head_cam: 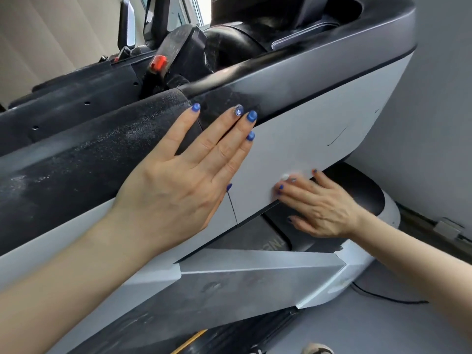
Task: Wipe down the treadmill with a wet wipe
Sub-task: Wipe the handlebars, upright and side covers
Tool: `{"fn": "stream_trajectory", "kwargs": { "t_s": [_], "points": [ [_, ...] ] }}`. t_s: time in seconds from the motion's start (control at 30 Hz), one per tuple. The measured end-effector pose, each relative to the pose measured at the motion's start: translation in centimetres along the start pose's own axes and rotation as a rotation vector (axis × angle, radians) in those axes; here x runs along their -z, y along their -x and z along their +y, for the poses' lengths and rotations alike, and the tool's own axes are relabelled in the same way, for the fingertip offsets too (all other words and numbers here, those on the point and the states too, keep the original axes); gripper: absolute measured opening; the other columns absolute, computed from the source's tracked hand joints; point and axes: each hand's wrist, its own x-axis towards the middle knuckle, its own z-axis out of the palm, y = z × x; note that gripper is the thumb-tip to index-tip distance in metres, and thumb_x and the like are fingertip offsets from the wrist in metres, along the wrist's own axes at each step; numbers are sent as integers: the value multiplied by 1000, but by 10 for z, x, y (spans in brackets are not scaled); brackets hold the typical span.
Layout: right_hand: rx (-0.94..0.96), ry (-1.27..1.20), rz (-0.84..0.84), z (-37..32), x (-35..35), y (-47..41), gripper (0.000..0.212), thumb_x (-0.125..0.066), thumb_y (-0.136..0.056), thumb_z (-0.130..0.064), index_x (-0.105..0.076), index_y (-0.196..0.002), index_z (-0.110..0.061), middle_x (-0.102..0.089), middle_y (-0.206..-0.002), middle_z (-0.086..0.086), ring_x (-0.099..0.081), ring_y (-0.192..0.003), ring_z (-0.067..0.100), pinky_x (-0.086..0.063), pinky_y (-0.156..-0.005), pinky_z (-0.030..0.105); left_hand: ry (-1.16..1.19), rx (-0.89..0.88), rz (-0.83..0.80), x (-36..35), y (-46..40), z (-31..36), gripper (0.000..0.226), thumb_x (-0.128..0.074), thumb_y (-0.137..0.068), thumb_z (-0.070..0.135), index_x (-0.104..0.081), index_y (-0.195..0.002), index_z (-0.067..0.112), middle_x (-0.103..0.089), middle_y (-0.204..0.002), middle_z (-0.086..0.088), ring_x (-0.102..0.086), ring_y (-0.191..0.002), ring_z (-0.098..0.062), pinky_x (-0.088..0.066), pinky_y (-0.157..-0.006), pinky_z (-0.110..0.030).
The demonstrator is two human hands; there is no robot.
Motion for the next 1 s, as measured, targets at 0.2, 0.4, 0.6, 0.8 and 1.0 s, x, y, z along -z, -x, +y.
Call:
{"fn": "stream_trajectory", "kwargs": {
  "t_s": [0.2,0.4,0.6,0.8,1.0],
  "points": [
    [193,-48,82,-25,-6,-40,64,-38,-104,-36,-16,-161,-16,-23,-163,-9,-7,-155,11,0,-124,41,26,-5,-4,2,0,0,58,-33,-108,25,-19,-158,-2,-14,-166,-20,-19,-153,-35,-21,-120,-60],
    [66,88,-47,22,-3,21,63,-32,-104,-35,-10,-162,-20,-2,-169,-9,-7,-155,11,5,-126,43,51,14,8,2,-1,2,57,-33,-108,25,-23,-157,-3,-18,-165,-20,-20,-153,-35,-22,-120,-60],
    [59,48,142,-7,-4,-31,64,-28,-104,-34,-7,-162,-17,2,-170,-5,-2,-156,15,8,-124,44,140,-24,46,-1,-31,20,59,-42,-104,22,-28,-155,-3,-21,-165,-20,-20,-153,-33,-23,-122,-55],
    [-223,70,43,4,-14,24,71,-41,-100,-35,-11,-161,-16,-19,-165,2,-8,-156,18,7,-125,48,103,98,21,-7,-57,28,64,-34,-106,31,-18,-157,-4,-14,-166,-23,-15,-154,-36,-15,-124,-56],
    [-406,-77,296,13,10,-46,66,-25,-106,-45,0,-161,-18,4,-170,-2,-1,-156,19,12,-123,48,-16,91,-24,-11,-61,29,71,-31,-107,41,-12,-158,-6,-12,-166,-24,-15,-154,-37,-15,-123,-56]
  ]
}}
